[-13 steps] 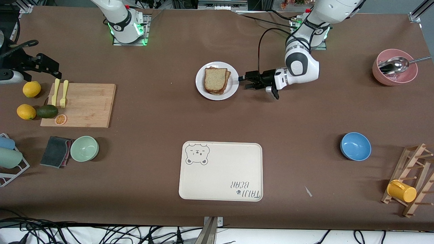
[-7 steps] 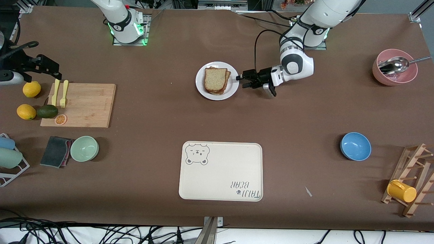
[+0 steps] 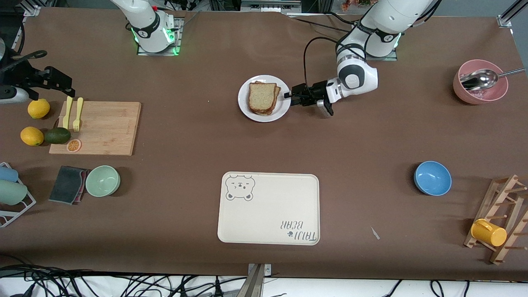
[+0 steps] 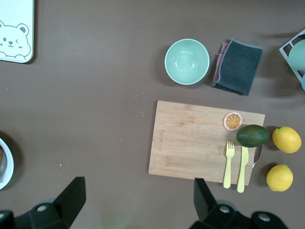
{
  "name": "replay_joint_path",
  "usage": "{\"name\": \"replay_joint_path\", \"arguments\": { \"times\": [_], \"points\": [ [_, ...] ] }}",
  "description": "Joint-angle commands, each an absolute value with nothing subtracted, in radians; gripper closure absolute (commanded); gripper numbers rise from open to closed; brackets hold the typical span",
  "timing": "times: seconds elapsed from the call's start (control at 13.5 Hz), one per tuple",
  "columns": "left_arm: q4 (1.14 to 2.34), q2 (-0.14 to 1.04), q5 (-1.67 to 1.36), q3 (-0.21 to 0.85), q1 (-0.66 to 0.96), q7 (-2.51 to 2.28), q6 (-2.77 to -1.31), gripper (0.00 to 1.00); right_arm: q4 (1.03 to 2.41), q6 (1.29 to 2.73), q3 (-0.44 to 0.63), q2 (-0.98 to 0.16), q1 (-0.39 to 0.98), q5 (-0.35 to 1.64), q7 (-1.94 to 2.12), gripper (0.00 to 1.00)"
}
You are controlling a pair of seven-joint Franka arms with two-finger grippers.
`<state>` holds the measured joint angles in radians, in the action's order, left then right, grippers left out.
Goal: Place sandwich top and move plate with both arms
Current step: 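Move the left gripper to the plate rim and grasp it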
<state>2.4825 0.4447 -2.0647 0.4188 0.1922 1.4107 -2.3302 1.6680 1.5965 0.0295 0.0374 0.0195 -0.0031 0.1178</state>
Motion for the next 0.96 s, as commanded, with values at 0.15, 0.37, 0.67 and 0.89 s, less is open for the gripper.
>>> {"name": "replay_joint_path", "arguments": {
  "times": [0.15,0.37,0.67,0.89],
  "points": [
    [2.473,0.457,-2.132,0.423,0.232,1.451,-2.359,0.62,1.654,1.588,0.015,0.035,0.006,-0.006,0.106,0.00],
    [2.471,0.474,-2.135,0.423,0.232,1.466,-2.359,0.74,1.654,1.585,0.015,0.034,0.008,-0.006,0.106,0.00],
    [2.471,0.483,-2.143,0.423,0.229,1.493,-2.359,0.88,1.654,1.583,0.015,0.035,0.006,-0.006,0.106,0.00],
    [2.471,0.482,-2.143,0.423,0.229,1.493,-2.359,0.96,1.654,1.583,0.015,0.035,0.006,-0.006,0.106,0.00]
  ]
}}
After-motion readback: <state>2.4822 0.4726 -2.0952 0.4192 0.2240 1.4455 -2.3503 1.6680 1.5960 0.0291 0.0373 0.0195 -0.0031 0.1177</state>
